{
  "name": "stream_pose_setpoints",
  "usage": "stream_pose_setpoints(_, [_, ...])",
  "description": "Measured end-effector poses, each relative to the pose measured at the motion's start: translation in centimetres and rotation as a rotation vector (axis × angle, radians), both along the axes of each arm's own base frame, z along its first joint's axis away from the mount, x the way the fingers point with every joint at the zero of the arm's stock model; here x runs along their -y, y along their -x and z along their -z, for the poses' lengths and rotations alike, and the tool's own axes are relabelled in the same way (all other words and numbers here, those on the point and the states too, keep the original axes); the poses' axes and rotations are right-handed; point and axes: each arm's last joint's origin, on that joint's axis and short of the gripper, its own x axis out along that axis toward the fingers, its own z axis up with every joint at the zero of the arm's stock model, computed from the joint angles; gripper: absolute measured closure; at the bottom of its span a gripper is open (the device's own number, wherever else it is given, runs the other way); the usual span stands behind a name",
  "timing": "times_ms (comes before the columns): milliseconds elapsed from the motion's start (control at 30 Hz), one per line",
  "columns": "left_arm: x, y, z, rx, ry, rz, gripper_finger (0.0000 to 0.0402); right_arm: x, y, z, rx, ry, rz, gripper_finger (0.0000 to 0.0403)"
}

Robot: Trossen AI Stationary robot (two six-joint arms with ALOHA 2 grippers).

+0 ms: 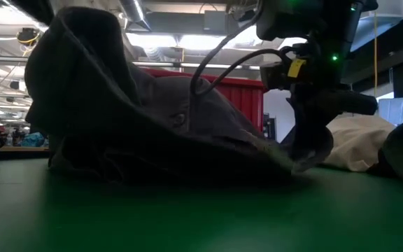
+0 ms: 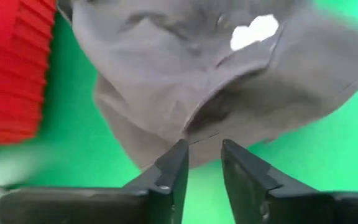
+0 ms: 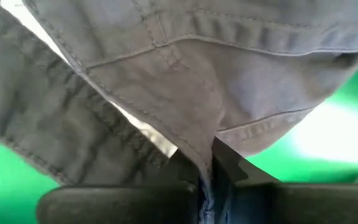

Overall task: Fold laundry
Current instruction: Fold the gray pants

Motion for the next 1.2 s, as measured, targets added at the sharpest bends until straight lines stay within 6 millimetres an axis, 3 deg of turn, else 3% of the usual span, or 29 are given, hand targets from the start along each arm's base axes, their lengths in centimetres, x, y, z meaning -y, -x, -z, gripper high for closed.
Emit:
stream_pose_setpoints(200, [0.5, -1.0, -2.0, 0.267, 0.235, -0.285, 0.0273, -0.1, -0.2, 0.0, 0.023, -0.039, 0.026, 0.0378])
stream_pose_setpoints(433, [3.5, -4.4, -1.1, 0.379, 0.451, -0.233, 0.0273, -0.2, -0.2, 0.0, 0.030, -0.059, 0.047, 0.0371])
stream_pose_setpoints(667, [6.7, -8.2, 1.7, 0.442, 0.394, -0.019, 0.0273, -0.2, -0.5, 0.0, 0.063, -0.068, 0.045, 0.0371])
stream_pose_setpoints(833, [6.8, -9.4, 5.7, 0.296, 0.326, -0.036, 0.0273, -0.3, -0.6, 0.0, 0.064, -0.094, 0.043, 0.0370])
stream_pose_setpoints(1000, [5.1, -8.2, 8.4, 0.105, 0.244, -0.253, 0.0273, -0.4, -0.6, 0.0, 0.063, -0.123, 0.055, 0.0370])
stream_pose_setpoints(1200, [4.2, -4.4, 8.1, -0.086, 0.046, -0.394, 0.0273, -0.6, -0.6, 0.0, 0.056, -0.212, 0.096, 0.0370])
